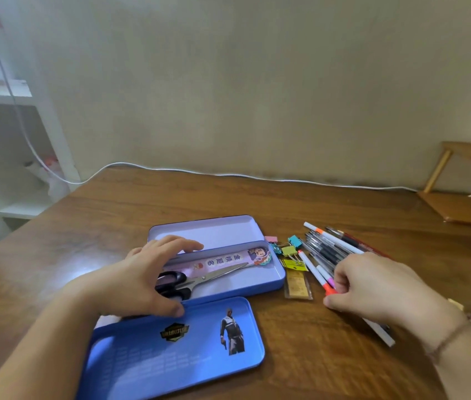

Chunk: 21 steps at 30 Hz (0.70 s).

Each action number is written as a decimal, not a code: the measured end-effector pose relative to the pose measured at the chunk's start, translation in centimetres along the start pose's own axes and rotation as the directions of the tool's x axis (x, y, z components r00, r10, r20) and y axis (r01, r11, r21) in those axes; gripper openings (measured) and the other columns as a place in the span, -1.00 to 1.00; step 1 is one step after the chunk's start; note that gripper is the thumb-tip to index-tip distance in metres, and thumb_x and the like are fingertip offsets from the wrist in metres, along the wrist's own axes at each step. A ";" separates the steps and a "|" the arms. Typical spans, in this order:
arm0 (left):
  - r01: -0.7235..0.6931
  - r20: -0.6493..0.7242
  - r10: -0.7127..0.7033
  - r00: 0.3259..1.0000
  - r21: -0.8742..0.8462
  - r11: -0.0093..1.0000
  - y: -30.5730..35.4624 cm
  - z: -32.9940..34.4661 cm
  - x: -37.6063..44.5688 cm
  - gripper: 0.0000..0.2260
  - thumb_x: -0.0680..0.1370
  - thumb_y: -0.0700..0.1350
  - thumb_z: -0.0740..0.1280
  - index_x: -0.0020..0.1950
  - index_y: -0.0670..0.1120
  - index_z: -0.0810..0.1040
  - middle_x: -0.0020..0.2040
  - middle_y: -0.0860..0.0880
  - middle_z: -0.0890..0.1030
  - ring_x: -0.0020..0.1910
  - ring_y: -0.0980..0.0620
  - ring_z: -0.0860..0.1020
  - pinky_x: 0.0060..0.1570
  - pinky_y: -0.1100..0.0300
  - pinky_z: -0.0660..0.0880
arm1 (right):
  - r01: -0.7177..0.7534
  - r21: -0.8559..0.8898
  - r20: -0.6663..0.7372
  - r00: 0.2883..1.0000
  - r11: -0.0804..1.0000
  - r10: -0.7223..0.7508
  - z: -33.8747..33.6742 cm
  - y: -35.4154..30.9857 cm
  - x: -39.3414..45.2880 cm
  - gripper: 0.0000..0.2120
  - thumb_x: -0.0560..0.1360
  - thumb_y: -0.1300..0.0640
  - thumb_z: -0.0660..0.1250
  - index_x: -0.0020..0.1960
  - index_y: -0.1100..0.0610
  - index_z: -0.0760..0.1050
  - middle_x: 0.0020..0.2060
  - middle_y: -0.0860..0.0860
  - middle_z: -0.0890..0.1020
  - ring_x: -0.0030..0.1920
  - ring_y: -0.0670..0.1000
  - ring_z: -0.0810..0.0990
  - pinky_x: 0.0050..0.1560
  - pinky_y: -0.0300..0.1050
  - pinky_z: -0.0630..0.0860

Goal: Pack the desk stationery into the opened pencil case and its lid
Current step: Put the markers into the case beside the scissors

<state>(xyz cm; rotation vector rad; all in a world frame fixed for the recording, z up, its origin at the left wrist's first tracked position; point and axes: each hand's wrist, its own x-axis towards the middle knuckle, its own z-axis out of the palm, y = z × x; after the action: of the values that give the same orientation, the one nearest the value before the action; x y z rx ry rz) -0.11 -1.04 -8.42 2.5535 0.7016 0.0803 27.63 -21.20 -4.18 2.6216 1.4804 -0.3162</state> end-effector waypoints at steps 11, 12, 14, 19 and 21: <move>0.057 -0.196 -0.106 0.975 -0.239 0.969 -0.4 -0.1 0.3 -0.57 0.52 -0.04 0.42 0.33 0.22 0.40 0.15 0.22 0.56 0.14 0.28 0.48 0.02 0.47 0.43 | 0.102 0.253 -0.310 0.950 0.962 -0.019 -0.1 3.3 -0.2 -0.84 0.47 -0.09 0.37 -0.29 -0.17 0.56 -0.44 -0.15 0.62 -0.36 -0.15 0.58 -0.33 -0.11 0.52; 0.056 -0.239 -0.120 0.964 -0.258 0.965 -0.6 -0.1 0.4 -0.64 0.55 -0.12 0.38 0.29 0.19 0.44 0.11 0.19 0.60 0.09 0.25 0.51 -0.05 0.47 0.44 | 0.173 0.298 -0.352 0.934 0.939 -0.061 0.0 2.9 -0.3 -0.86 0.47 -0.05 0.39 -0.26 -0.22 0.54 -0.42 -0.18 0.62 -0.33 -0.16 0.59 -0.33 -0.16 0.48; 0.064 -0.301 -0.141 0.943 -0.252 0.966 -1.1 0.0 0.7 -0.69 0.58 -0.19 0.32 0.21 0.19 0.49 0.03 0.16 0.64 0.00 0.20 0.55 -0.08 0.44 0.43 | 0.313 0.416 -0.418 0.900 0.854 -0.127 0.2 1.4 -0.8 -0.82 0.45 0.04 0.43 -0.20 -0.25 0.55 -0.35 -0.24 0.64 -0.17 -0.26 0.59 -0.29 -0.26 0.44; 0.087 -0.360 -0.181 0.915 -0.262 0.961 -1.9 -0.2 1.0 -0.69 0.53 -0.24 0.35 0.14 0.15 0.55 -0.12 0.14 0.69 -0.14 0.20 0.60 -0.08 0.28 0.52 | 0.443 0.345 -0.489 0.837 0.827 -0.245 0.9 -4.5 1.0 -0.88 0.45 0.02 0.45 -0.06 -0.20 0.62 -0.20 -0.28 0.66 -0.20 -0.20 0.62 -0.18 -0.31 0.49; 0.090 -0.362 -0.185 0.914 -0.265 0.960 -1.9 -0.2 1.0 -0.69 0.53 -0.24 0.37 0.13 0.15 0.56 -0.13 0.16 0.70 -0.16 0.21 0.61 -0.09 0.28 0.53 | 0.448 0.145 -0.509 0.798 0.882 -0.322 1.3 -6.8 2.6 -0.90 0.50 -0.09 0.36 0.01 -0.19 0.59 -0.13 -0.20 0.67 -0.12 -0.09 0.63 -0.15 -0.11 0.51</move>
<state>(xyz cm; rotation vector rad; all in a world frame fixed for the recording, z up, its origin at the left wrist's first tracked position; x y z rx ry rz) -0.16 0.99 -9.20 2.2626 0.9528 0.5973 22.95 -15.82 -6.01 2.6912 2.2990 0.1323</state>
